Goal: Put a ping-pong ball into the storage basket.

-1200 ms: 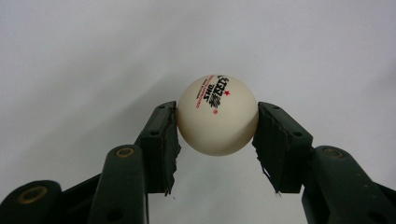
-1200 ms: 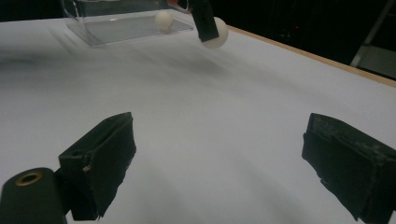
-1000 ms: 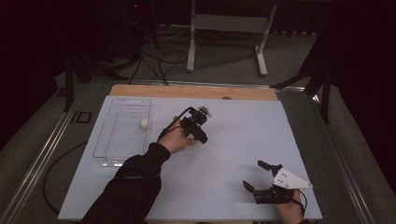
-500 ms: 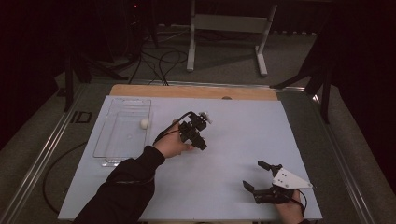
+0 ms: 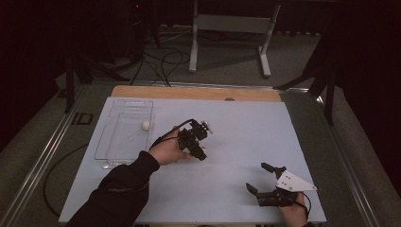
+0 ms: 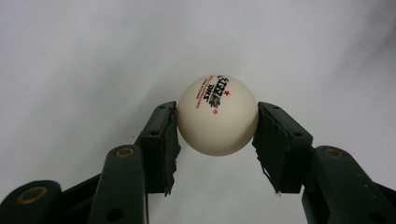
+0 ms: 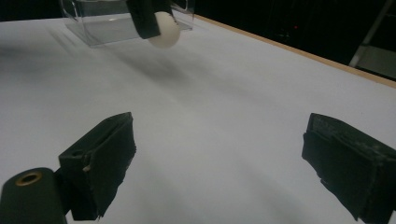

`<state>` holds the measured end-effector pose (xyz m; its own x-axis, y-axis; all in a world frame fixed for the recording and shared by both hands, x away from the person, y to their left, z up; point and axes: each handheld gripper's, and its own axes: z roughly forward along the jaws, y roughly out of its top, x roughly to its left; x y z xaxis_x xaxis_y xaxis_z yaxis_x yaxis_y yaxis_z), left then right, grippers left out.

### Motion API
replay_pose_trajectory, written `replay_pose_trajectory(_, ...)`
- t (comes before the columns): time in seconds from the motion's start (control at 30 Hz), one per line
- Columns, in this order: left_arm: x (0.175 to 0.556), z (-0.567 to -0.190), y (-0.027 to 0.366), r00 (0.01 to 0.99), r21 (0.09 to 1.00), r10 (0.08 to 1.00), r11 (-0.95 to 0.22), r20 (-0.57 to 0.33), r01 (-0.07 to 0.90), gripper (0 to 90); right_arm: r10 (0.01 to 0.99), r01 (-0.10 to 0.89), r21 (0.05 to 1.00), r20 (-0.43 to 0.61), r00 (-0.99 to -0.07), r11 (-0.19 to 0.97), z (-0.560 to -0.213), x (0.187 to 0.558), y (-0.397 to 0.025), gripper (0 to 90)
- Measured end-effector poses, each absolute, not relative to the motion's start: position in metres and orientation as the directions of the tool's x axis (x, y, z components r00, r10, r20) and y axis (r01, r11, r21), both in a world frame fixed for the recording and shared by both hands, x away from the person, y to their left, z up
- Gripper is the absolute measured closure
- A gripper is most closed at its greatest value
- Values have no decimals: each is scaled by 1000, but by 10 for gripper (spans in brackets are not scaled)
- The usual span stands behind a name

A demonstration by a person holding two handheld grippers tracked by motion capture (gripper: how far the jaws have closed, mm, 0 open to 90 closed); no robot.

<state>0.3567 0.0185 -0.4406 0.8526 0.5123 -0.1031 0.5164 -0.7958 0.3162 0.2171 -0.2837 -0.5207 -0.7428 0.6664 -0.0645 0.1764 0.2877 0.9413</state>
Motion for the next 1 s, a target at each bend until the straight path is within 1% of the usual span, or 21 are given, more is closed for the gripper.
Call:
replay_pose_trajectory(0.13, 351, -436, 22, 874, 315, 476, -818, -98, 481, 514, 665, 179, 940, -64, -744, 290, -521, 217, -284, 93)
replay_pose_trajectory(0.3, 343, -432, 26, 885, 309, 457, -832, -89, 460, 514, 668, 174, 942, -68, -741, 288, -520, 217, -284, 93)
replay_pose_trajectory(0.77, 331, -414, 46, 897, 307, 438, -846, -62, 435, 514, 667, 178, 940, -65, -742, 290, -521, 217, -283, 93)
replay_pose_trajectory(1.0, 329, -409, 57, 892, 311, 448, -841, -57, 442, 514, 666, 177, 941, -64, -743, 288, -520, 217, -283, 93)
